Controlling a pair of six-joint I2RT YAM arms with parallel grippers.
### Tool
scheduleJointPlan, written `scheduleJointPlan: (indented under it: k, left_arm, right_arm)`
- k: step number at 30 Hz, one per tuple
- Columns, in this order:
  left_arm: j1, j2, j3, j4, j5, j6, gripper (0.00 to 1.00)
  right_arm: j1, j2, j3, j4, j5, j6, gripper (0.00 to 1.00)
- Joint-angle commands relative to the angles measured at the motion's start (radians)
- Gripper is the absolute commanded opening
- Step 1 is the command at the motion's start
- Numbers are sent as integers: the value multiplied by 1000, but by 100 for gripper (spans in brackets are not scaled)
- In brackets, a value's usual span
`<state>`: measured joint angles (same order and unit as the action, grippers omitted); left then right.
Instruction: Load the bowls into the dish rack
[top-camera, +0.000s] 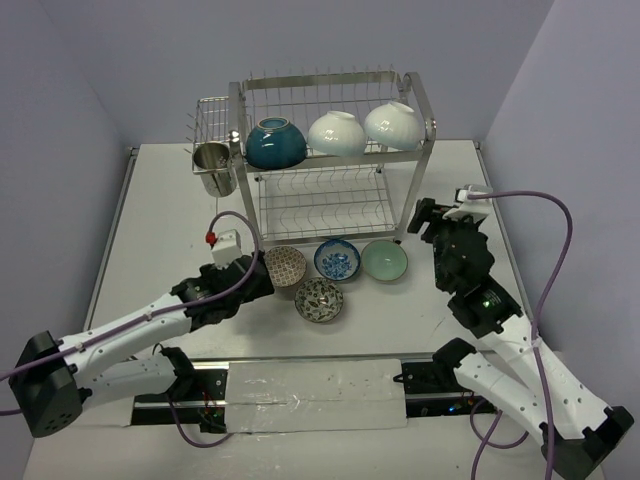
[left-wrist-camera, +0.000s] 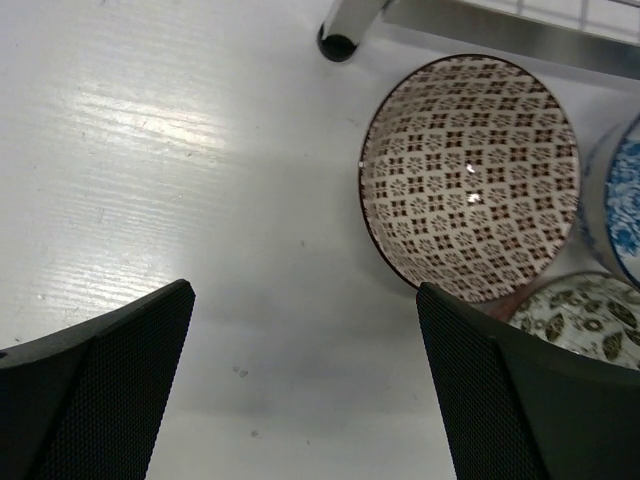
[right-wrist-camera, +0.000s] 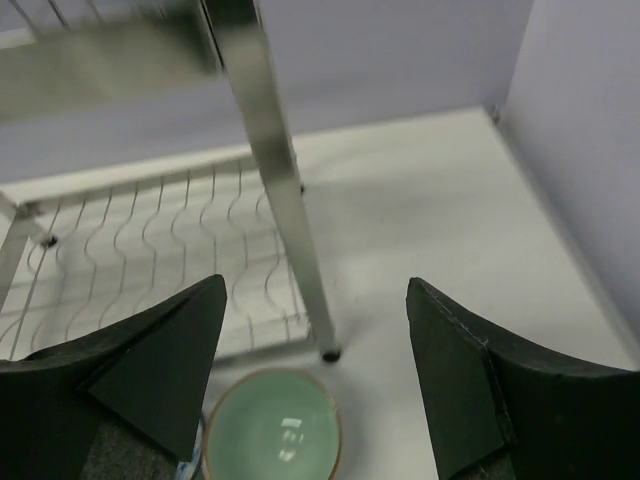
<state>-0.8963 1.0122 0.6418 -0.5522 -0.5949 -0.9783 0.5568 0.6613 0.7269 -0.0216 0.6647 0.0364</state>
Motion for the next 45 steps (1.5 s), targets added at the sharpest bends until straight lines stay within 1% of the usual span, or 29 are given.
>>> scheduleJointPlan:
  k: [1, 6, 10, 13, 18, 20, 22, 27, 29, 30, 31, 33, 34, 35, 36, 38, 39, 41, 45]
  left_arm:
    - [52, 63, 22, 29, 72, -57, 99]
    - [99, 160, 30, 92, 132, -62, 91]
    - [117, 250, 56, 118, 130, -62, 78]
    - [129, 298, 90, 129, 119, -65, 71]
    - [143, 348, 119, 144, 124, -68, 66]
    - [142, 345, 134, 132, 127, -71, 64]
    - [142, 315, 130, 124, 124, -74, 66]
    - [142, 221, 99, 153, 155, -69, 69]
    - [142, 171, 88, 156, 167, -65, 71]
    - [143, 154, 81, 153, 173, -63, 74]
    - [143, 134, 75, 143, 173, -59, 76]
    - [142, 73, 62, 121, 167, -46, 82]
    - [143, 48, 59, 104, 162, -45, 84]
    - [143, 2, 56, 66, 158, -40, 86]
    - [142, -21, 52, 46, 152, -36, 90]
    - [143, -94, 48, -18, 135, -30, 94]
    - [143, -116, 42, -29, 136, -14, 97]
    - [146, -173, 38, -37, 159, 50, 99]
    - [148, -245, 59, -89, 147, 134, 99]
  right_arm:
    - [5, 4, 5, -317, -20, 383, 80]
    - [5, 4, -67, -353, -112, 503, 80]
    - [5, 6, -109, -350, -174, 566, 80]
    - [5, 8, -126, -345, -197, 582, 79]
    - [5, 12, -133, -344, -209, 574, 79]
    - [5, 14, -132, -337, -235, 554, 79]
    - [5, 14, -132, -319, -292, 495, 76]
    - [17, 37, -135, -298, -366, 396, 73]
    - [52, 58, -124, -288, -381, 361, 72]
    - [73, 72, -116, -284, -378, 324, 72]
    - [121, 86, -109, -282, -373, 307, 72]
    - [176, 145, -81, -275, -350, 266, 72]
    - [204, 167, -72, -271, -346, 251, 72]
    - [260, 211, -51, -267, -340, 240, 72]
    - [290, 237, -38, -256, -327, 220, 72]
    - [363, 311, -3, -239, -320, 204, 72]
    - [382, 339, 11, -219, -321, 191, 72]
    - [432, 423, 55, -195, -338, 174, 72]
    - [500, 579, 161, -146, -364, 96, 70]
